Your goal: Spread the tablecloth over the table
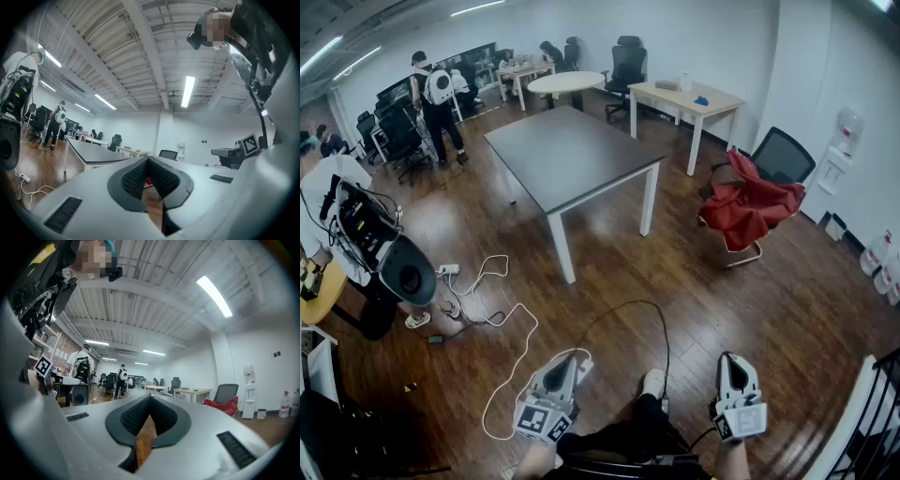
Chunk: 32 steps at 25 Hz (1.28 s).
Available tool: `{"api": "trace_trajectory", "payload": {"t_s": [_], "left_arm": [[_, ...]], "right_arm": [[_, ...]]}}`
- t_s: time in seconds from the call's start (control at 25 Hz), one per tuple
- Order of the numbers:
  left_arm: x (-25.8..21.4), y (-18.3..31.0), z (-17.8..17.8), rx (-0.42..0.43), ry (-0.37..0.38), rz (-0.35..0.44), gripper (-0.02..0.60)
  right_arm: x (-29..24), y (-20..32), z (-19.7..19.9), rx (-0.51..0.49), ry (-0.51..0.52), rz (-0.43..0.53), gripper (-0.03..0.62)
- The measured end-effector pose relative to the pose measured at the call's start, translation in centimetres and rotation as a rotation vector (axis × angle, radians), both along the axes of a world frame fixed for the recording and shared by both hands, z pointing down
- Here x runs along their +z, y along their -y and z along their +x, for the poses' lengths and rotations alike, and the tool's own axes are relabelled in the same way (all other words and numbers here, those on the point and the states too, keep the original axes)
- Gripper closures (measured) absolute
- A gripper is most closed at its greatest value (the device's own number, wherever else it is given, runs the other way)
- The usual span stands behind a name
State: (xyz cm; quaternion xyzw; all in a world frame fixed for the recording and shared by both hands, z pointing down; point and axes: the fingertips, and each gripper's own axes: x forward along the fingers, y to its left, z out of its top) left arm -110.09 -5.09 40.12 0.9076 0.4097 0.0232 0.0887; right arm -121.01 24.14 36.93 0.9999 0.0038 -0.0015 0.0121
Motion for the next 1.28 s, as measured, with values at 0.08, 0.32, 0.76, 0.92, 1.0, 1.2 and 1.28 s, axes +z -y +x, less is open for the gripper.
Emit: {"api": "trace_trajectory", "payload": {"t_s": [0.08, 0.32, 0.76, 0.92, 1.0, 1.2, 1.28], "left_arm": [[-0.1, -1.9, 1.8, 0.011, -0.005, 0.01, 0.591], [-2.2, -6.2, 6.4, 0.031, -0.017, 0.026, 0.591], [-2.6, -31.8, 20.9, 0.206, -0.07, 0.088, 0.591], [-0.4, -39.8, 24.6, 0.33, -0.055, 0.079, 0.591], [0.0, -44.1, 26.3, 0.407, -0.039, 0.058, 0.591], [0.7, -52.8, 31.9, 0.543, -0.028, 0.027, 0.591], [0.6, -55.6, 34.8, 0.591, -0.027, 0.012, 0.591]], "right_arm": [[0.5, -2.0, 1.9, 0.011, -0.01, 0.015, 0.589], [-1.2, -5.8, 6.7, 0.02, -0.036, 0.014, 0.589], [-1.2, -25.1, 18.7, 0.078, -0.003, 0.019, 0.589], [1.3, -29.3, 20.5, 0.153, 0.033, 0.005, 0.589], [1.8, -31.5, 21.4, 0.196, 0.041, -0.009, 0.589], [1.1, -37.0, 26.6, 0.304, 0.088, -0.118, 0.589], [2.5, -38.7, 28.5, 0.313, 0.12, -0.265, 0.589]]}}
